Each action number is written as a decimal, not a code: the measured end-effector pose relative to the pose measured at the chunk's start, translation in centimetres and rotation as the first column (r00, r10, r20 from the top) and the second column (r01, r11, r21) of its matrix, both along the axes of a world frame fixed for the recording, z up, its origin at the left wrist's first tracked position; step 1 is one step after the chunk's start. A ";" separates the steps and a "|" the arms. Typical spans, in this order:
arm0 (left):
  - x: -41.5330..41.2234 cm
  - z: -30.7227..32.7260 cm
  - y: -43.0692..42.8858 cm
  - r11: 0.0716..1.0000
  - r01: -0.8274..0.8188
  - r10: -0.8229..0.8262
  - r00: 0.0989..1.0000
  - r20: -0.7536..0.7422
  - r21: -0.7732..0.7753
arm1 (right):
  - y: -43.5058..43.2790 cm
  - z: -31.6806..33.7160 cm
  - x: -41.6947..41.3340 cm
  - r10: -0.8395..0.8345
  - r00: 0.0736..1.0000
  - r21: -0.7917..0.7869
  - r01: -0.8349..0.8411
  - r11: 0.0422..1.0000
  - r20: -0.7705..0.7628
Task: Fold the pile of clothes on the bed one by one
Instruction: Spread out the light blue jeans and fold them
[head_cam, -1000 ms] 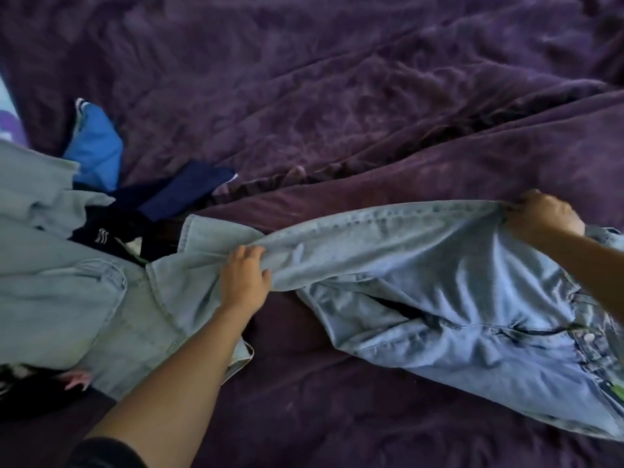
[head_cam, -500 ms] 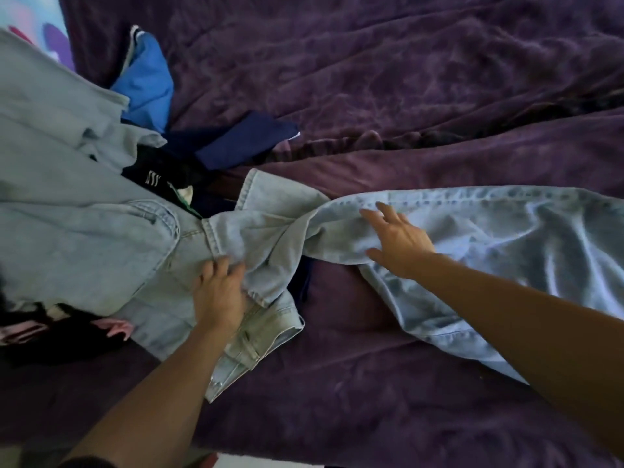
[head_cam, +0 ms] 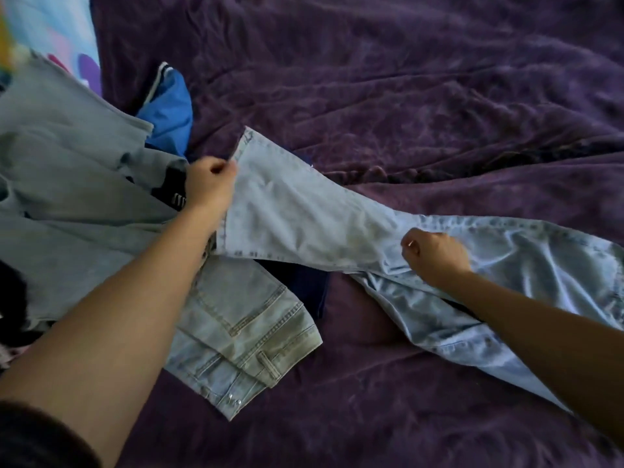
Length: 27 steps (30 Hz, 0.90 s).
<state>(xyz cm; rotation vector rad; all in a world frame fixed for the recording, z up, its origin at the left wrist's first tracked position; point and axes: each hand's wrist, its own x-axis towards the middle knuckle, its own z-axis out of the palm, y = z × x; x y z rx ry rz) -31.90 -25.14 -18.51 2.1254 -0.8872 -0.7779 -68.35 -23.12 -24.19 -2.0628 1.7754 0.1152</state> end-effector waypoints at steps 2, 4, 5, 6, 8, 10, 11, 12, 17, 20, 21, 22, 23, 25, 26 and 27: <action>0.3 -1.1 -1.7 0.990 -0.126 0.115 0.982 0.151 0.065 | 2.3 -1.2 0.5 0.035 0.999 0.068 -0.035 0.997 0.006; -0.9 -2.1 -1.0 0.993 -0.108 0.088 0.951 0.295 0.053 | 5.0 -3.2 1.1 0.073 0.996 0.225 -0.059 0.973 -0.054; -2.3 -2.8 0.2 1.000 -0.003 -0.002 0.936 0.352 0.012 | 6.3 -4.2 1.3 0.107 0.989 0.312 -0.069 0.947 -0.104; -4.1 -3.8 1.8 0.989 0.150 -0.134 0.908 0.398 -0.010 | 7.5 -5.2 1.5 0.126 0.982 0.383 -0.063 0.921 -0.140; -8.2 -5.7 5.8 0.873 0.485 -0.455 0.775 0.438 0.047 | 9.4 -6.5 1.7 0.090 0.985 0.443 -0.016 0.896 -0.147; -11.5 -7.7 9.5 0.644 0.723 -0.740 0.506 0.443 0.250 | 10.2 -6.5 1.7 0.040 0.995 0.450 0.005 0.893 -0.092; -12.6 -8.7 10.9 0.525 0.762 -0.831 0.365 0.419 0.378 | 10.5 -6.0 1.3 0.016 0.999 0.485 0.000 0.875 -0.029; -13.2 -9.7 11.9 0.452 0.755 -0.875 0.274 0.399 0.474 | 10.8 -5.4 0.8 -0.006 1.000 0.535 -0.008 0.845 0.025; -14.3 -11.0 12.7 0.291 0.688 -0.945 0.099 0.312 0.665 | 11.4 -1.4 -4.0 -0.072 0.971 0.759 -0.130 0.637 0.226; -14.9 -9.8 14.4 0.192 0.766 -0.963 0.025 0.270 0.614 | 11.4 -0.8 -5.4 0.342 0.921 0.815 -0.339 0.470 0.186; -14.9 -9.2 15.4 0.199 0.782 -0.963 0.045 0.266 0.591 | 11.8 -0.9 -5.2 0.506 0.838 0.791 -0.446 0.418 0.205; -14.8 -8.5 16.7 0.201 0.783 -0.966 0.059 0.252 0.589 | 12.3 -0.9 -4.9 0.617 0.756 0.792 -0.507 0.341 0.219; -14.6 -7.7 18.1 0.170 0.771 -0.977 0.053 0.204 0.614 | 12.9 -1.1 -4.4 0.651 0.725 0.810 -0.510 0.289 0.225; -13.9 -6.7 20.7 0.048 0.738 -0.999 0.021 0.048 0.673 | 14.1 -1.6 -3.2 0.653 0.729 0.860 -0.453 0.235 0.206; -13.6 -6.3 21.4 -0.002 0.741 -0.998 0.041 -0.048 0.671 | 14.7 -2.2 -2.8 0.587 0.791 0.880 -0.393 0.267 0.175; -13.2 -5.9 21.5 0.038 0.776 -0.983 0.142 -0.116 0.629 | 14.9 -2.5 -2.4 0.498 0.855 0.870 -0.349 0.349 0.143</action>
